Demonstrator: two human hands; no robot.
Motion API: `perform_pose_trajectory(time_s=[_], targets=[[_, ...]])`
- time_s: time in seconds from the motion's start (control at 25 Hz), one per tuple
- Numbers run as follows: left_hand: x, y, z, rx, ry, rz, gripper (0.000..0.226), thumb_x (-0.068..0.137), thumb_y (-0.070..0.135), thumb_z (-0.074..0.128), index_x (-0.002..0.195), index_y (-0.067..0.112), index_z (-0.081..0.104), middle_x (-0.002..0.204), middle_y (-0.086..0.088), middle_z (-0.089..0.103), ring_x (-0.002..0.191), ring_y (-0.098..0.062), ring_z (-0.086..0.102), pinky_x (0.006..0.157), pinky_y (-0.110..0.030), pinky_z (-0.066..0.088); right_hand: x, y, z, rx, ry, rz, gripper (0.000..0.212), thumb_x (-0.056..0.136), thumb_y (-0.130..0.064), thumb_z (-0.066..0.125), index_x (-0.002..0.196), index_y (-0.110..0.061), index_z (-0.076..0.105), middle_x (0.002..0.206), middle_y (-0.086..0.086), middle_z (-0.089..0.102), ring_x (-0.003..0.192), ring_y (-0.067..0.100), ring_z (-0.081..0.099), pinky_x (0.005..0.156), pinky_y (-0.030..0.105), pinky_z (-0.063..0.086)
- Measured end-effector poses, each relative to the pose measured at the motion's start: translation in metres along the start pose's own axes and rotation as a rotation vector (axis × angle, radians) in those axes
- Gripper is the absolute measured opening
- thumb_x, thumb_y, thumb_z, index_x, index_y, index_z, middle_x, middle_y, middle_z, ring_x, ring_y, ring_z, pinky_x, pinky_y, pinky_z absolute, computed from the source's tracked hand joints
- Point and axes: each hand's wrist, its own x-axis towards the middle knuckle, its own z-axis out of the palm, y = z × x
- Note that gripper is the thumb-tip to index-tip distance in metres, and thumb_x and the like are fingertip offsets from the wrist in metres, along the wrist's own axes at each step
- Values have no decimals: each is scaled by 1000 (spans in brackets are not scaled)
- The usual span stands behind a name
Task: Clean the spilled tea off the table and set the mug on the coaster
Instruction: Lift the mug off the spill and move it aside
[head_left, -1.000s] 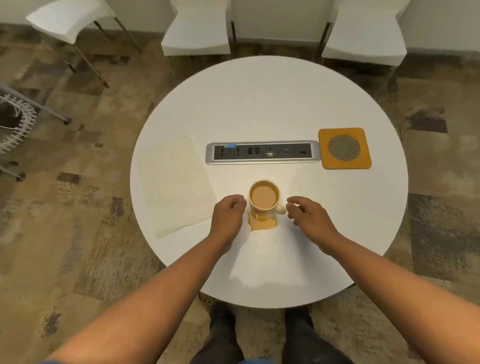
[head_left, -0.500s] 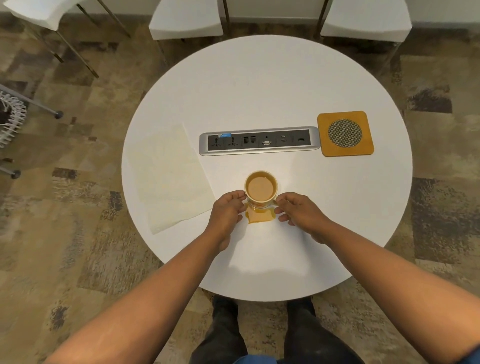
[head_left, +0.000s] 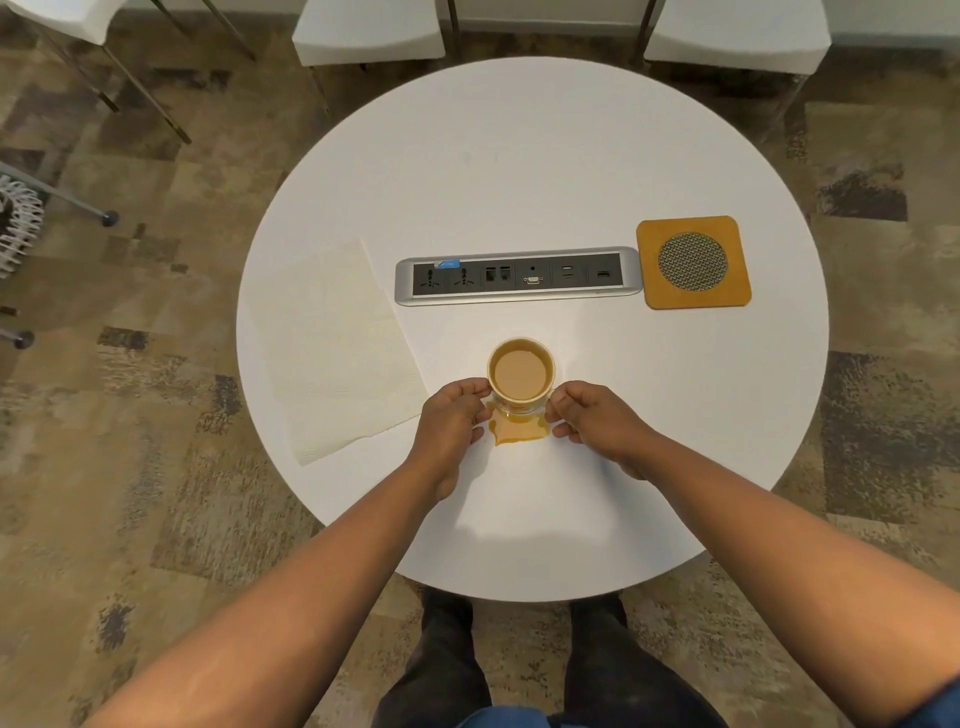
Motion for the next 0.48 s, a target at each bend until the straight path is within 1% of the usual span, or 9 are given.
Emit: perform_pose_trajectory(time_s=[0.08,0.24,0.36,0.48], targets=[[0,-1,1,-8,5,-4,34,91,7,50,109,26,72,114,-1,71,111,-22,65,81,-29,52,3,3,0,-25,6,-11,29,105,-32,45,94,-15,66,104,6,72,87,16,67,84,33,51],[-1,-1,0,-13,12,-9,35,90,8,50,108,27,73,114,-1,72,111,-21,66,81,-28,52,8,8,2,-43,29,-51,30,104,-29,45,89,-13,66,93,5,73,84,13,66,87,37,52],[-3,-1,2,-4,8,3,35,89,9,51,107,28,74,111,0,73,109,-20,67,80,-28,51,9,12,1,-28,15,-56,32,104,-30,47,89,-10,66,97,13,73,88,19,66,95,45,52],[-8,0,6,15,8,57,35,86,11,52,106,32,72,110,3,73,106,-17,67,79,-29,50,5,12,0,-1,16,-69,32,104,-30,48,89,-10,68,98,14,73,92,26,67,95,45,52]])
